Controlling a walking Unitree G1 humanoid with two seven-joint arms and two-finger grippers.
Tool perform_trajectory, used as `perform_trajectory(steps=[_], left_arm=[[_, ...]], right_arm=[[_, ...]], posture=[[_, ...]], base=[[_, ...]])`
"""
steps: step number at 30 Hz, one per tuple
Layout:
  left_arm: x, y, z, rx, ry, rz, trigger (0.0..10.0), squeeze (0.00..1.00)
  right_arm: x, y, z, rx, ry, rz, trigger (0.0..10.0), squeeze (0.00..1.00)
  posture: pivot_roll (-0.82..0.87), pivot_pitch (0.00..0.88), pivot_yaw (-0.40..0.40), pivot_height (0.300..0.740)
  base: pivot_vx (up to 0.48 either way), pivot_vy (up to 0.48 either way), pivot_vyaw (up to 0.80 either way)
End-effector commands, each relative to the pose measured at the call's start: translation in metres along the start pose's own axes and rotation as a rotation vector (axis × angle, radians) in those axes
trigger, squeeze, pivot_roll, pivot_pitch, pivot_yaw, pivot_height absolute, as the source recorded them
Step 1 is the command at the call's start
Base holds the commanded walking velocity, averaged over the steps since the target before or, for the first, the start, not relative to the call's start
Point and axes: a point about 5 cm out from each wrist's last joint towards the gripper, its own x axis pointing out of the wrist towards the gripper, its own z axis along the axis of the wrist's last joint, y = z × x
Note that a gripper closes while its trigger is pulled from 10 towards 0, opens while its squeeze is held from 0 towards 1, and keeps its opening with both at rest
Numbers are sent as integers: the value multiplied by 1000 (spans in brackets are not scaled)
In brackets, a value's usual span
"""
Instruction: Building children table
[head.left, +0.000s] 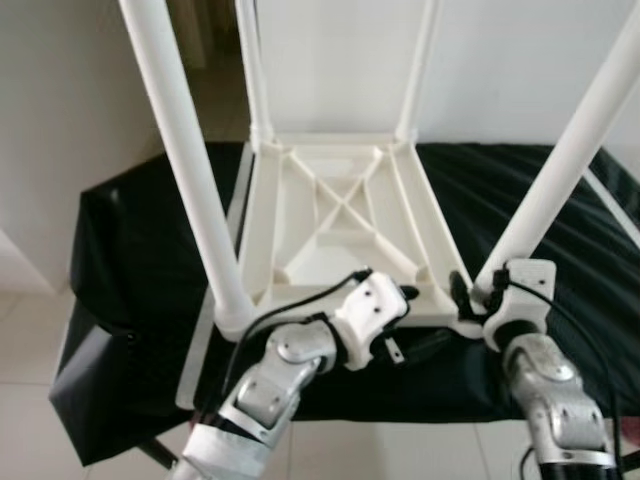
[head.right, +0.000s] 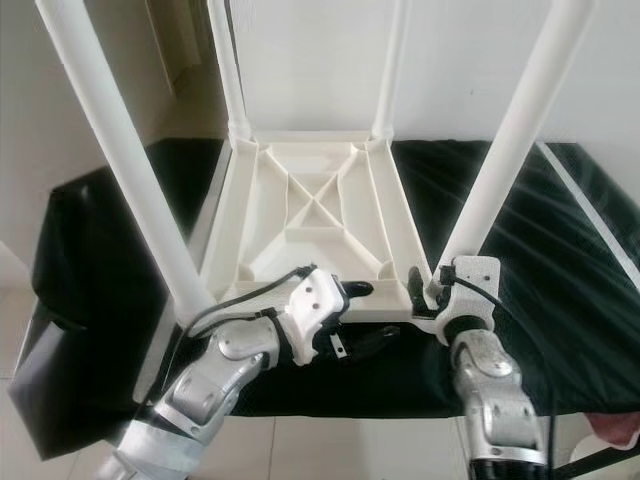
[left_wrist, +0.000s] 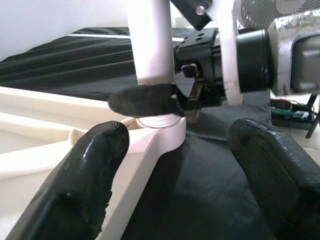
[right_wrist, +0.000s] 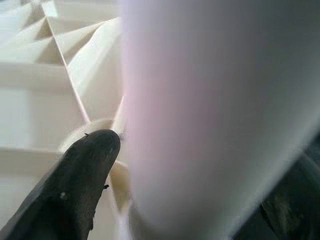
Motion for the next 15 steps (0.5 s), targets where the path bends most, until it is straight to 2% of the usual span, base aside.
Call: perform_trajectory(steps=[1, 4, 9, 10, 11, 12, 13, 14, 15], left_arm=[[3, -4, 1, 27, 8, -110, 10000, 0], [6, -3, 3, 32, 6, -111, 10000, 0], [4, -3, 2, 35, 13, -115, 10000, 0], [3, -3, 1, 40, 21, -115, 10000, 0], [3, -3, 1, 40, 21, -115, 10000, 0], [3, -3, 0, 41, 23, -115, 10000, 0], [2, -2, 1, 41, 24, -107, 10000, 0], [2, -2, 1, 41, 24, -107, 10000, 0], [1, 0, 2, 42, 23, -99, 10000, 0]], right_arm=[[0, 3, -6, -31, 21, 65, 10000, 0], [4, 0, -6, -67, 31, 193, 10000, 0], [8, -5, -6, -95, 44, 242, 9922, 0], [10, -8, -7, -108, 45, 243, 8118, 0], [10, -8, -7, -108, 45, 243, 8118, 0], [10, -9, -8, -109, 45, 243, 3608, 0], [9, -10, -9, -111, 46, 256, 1216, 0], [9, -10, -9, -111, 46, 256, 1216, 0], [8, -10, -11, -101, 52, 264, 0, 0]], posture=[[-62, 0, 3, 740], [-66, 0, 11, 740], [-58, 0, 14, 740], [-51, 0, 15, 740], [-51, 0, 15, 740], [-51, 0, 15, 740], [-42, 0, 9, 740], [-42, 0, 9, 740], [-38, 0, 6, 740]], base=[[0, 0, 0], [0, 0, 0], [0, 0, 0], [0, 0, 0], [0, 0, 0], [0, 0, 0], [0, 0, 0], [0, 0, 0], [0, 0, 0]])
